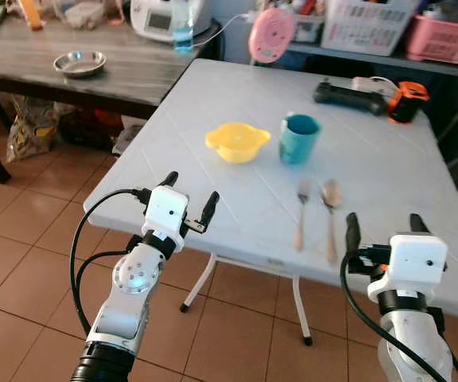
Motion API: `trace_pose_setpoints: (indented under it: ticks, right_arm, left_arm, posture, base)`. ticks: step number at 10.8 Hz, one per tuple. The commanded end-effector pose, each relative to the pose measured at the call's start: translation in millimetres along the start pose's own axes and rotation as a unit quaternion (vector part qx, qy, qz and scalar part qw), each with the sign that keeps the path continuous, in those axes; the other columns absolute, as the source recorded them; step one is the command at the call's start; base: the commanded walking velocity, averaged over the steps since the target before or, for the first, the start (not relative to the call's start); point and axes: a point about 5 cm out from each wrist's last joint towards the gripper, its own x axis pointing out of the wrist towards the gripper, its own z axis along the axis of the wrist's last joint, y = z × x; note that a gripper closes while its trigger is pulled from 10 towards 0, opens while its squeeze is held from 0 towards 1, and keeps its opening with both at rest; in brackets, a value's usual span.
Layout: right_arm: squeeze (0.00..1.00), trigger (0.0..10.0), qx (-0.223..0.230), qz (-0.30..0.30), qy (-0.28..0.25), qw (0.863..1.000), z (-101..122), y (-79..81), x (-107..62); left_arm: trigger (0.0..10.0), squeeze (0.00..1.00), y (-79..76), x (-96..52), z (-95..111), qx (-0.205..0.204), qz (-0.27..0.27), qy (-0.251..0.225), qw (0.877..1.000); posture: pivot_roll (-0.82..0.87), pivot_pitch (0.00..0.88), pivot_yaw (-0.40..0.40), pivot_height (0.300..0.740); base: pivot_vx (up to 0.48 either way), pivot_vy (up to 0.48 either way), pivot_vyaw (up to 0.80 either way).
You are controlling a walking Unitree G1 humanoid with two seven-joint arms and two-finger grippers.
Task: Setting the table
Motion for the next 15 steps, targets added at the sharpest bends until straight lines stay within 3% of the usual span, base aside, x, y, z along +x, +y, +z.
trace_pose_setpoints:
  ticks: [1, 15]
  right_arm:
    - [0.00, 10.0, 0.005, 0.003, -0.016, 1.000, 6.9, 0.9, -1.2]
    - [0.00, 10.0, 0.009, 0.003, -0.003, 1.000, 3.5, 3.5, -8.3]
  left_arm:
    - [10.0, 0.00, -0.7, 1.3, 2.8, 0.000, -0.002, -0.007, 1.000]
    - [10.0, 0.00, -11.0, 0.3, 1.5, -0.009, -0.035, -0.001, 0.999]
  posture:
    - [0.03, 0.086, -0.030, 0.740]
    - [0.02, 0.102, -0.015, 0.740]
  base:
    - [0.319, 0.000, 0.00]
    - [0.334, 0.000, 0.00]
